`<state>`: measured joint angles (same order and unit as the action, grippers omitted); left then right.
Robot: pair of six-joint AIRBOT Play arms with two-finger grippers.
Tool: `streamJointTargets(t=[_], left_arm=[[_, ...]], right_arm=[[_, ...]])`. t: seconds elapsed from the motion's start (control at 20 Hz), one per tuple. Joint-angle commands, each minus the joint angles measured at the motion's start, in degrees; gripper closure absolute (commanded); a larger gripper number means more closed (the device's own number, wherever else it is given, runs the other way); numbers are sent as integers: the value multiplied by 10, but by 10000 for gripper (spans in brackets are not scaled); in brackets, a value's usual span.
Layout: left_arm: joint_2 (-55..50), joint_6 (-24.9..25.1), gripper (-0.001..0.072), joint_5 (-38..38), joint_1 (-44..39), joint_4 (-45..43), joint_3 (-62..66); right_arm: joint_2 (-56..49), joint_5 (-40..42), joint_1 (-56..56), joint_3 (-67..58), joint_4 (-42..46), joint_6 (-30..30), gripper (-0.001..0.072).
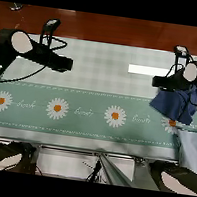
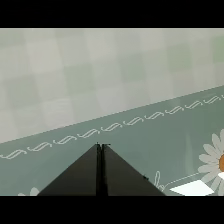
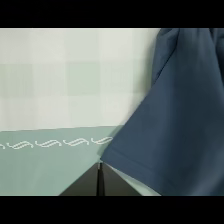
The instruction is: Fold the shirts.
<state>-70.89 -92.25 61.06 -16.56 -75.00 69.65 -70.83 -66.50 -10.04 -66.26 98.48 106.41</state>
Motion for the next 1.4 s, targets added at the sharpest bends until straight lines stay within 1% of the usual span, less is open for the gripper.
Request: streamJointTargets(t=[0.0, 0.7, 0.8, 0.95, 1.1, 1.15, 1.2, 1.25, 1.3, 1.35], left_arm=[[0, 0, 686, 0, 0, 0, 0], [0, 0, 685, -2, 0, 0, 0], [0, 0, 685, -29, 0, 0, 0], [-2, 0, 685, -87, 0, 0, 0], [-3, 0, 685, -124, 0, 0, 0], [-6, 0, 674, -143, 0, 0, 0], [-11, 0, 529, -158, 0, 0, 0], [-17, 0, 181, -175, 0, 0, 0], [-24, 2, 10, -193, 1, -2, 0], [-32, 22, 6, -202, 2, -7, 0]], right_arm=[[0, 0, -1, 0, 0, 0, 692], [0, 2, -1, 0, 0, 0, 692], [0, 11, -1, 0, 0, 0, 692], [0, 69, -1, 0, 27, 0, 692], [0, 137, -1, 0, 49, 0, 692], [0, 163, -1, 0, 75, -1, 679], [-2, 191, 3, 0, 111, 4, 447], [-7, 221, 10, 0, 139, 6, 69], [-16, 242, 20, 0, 161, 5, 75], [-28, 255, 36, 0, 176, 6, 76]])
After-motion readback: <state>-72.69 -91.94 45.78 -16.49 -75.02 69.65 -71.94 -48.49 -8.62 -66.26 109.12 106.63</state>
